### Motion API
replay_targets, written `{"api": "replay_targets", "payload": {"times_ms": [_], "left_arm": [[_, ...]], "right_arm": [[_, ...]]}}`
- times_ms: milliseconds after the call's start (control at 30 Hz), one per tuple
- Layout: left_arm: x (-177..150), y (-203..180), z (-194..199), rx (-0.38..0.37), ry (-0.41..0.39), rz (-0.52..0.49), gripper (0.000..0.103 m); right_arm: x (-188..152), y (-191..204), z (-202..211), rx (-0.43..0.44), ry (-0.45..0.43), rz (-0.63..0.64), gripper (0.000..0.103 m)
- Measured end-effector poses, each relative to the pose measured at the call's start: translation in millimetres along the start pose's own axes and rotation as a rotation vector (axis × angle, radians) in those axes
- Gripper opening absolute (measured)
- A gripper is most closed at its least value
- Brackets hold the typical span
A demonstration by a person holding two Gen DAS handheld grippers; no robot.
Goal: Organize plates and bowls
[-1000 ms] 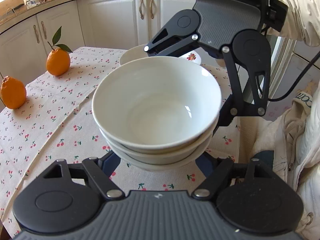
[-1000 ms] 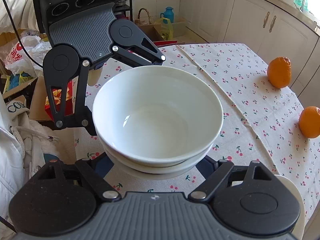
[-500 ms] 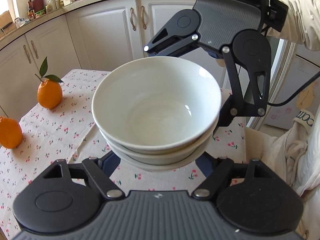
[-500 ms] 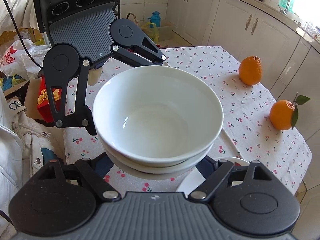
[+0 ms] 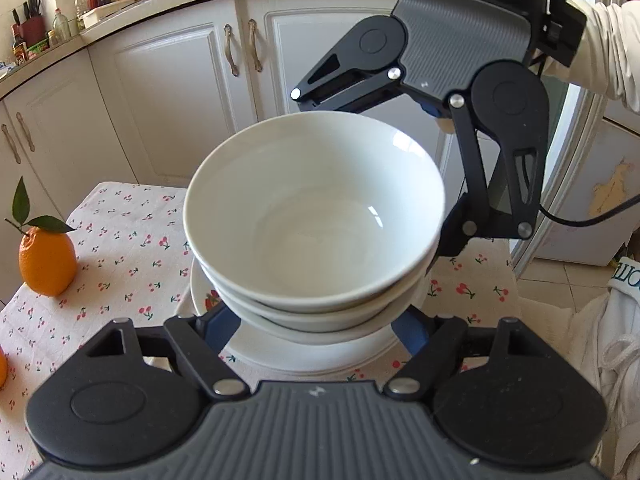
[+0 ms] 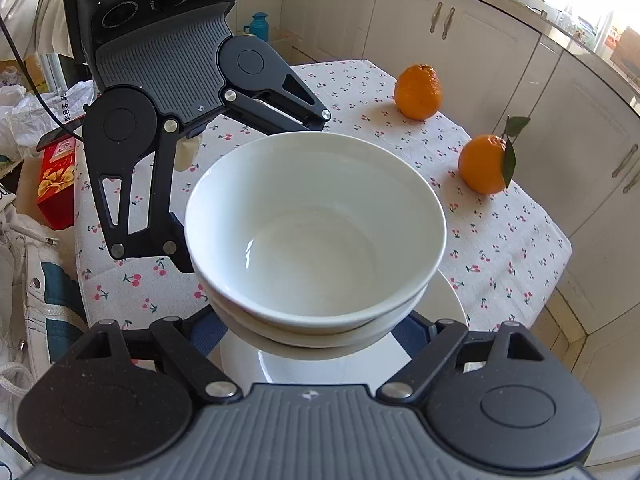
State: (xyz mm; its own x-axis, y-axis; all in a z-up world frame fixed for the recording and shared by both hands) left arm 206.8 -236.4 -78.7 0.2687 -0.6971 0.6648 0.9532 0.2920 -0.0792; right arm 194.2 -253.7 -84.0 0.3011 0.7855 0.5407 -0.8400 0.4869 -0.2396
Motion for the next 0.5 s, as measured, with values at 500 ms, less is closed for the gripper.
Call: {"api": "replay_targets", "payload": {"times_ms": [500], "left_arm": [[5,2,-29,0.0,0.048,0.005,0.081]], "right_arm": [[-31,-20,-17,0.041,-0.011,-0.089,0.09]]}}
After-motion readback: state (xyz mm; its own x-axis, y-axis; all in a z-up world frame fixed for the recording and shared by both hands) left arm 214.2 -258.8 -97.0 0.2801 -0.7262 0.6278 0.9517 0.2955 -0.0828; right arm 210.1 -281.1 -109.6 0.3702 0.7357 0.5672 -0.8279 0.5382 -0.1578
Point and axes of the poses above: each gripper's, at about its wrist camera, not at the fingertips, and z roughly against the way its jaws point, y to its left, x to its top, the point moved 10 cm from there along -z, roughly the way its jaws point, and after that the axes turned 13 degrees about z, right-handed, at the moved point
